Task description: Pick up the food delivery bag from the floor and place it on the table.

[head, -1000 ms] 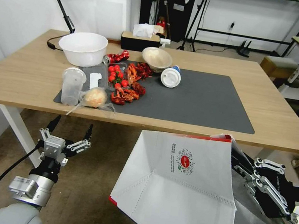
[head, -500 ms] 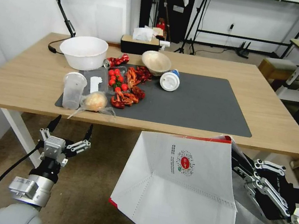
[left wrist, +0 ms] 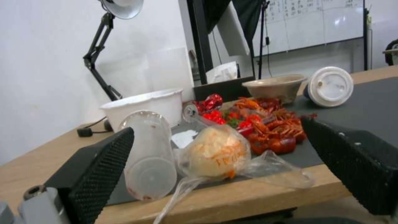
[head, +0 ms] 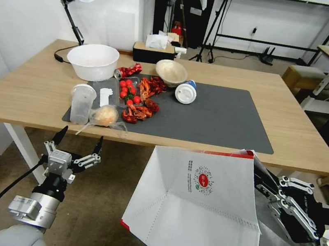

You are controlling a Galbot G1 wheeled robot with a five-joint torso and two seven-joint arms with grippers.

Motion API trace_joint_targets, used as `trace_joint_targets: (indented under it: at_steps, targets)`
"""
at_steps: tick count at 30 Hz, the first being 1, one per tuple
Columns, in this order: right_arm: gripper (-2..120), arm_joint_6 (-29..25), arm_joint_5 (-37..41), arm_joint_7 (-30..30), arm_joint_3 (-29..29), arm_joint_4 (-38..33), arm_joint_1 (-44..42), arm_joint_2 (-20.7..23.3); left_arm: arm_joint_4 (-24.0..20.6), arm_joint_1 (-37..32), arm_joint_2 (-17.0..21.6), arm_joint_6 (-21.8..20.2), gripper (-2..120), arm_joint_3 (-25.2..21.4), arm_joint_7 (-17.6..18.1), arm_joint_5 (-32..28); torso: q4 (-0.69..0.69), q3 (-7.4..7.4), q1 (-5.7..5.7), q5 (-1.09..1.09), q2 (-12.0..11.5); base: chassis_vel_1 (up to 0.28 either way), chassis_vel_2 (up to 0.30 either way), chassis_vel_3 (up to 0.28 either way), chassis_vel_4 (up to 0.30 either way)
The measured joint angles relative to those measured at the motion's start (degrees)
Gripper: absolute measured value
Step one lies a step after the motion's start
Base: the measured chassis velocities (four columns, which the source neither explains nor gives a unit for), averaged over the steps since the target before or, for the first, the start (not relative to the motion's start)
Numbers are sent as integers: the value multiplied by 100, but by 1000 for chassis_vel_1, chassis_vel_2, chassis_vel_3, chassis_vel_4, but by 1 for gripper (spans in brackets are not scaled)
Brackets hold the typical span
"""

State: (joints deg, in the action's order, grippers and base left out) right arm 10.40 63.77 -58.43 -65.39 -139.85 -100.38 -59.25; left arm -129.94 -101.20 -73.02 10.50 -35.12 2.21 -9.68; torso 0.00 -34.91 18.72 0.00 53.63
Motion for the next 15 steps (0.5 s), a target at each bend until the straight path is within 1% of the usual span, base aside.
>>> trace_joint_targets:
  at_steps: [3, 15]
  targets:
    - [0, 0, -1, -3, 3, -1, 3, -9, -17, 4, 6, 7, 100, 0, -26, -5, 0, -23, 15, 0, 37, 0, 0, 0, 0]
    - [0, -1, 30, 14, 17, -17, 36, -23, -22, 3, 14, -38, 100, 2, -21, 39, 0, -16, 9, 0, 23, 0, 0, 0, 0]
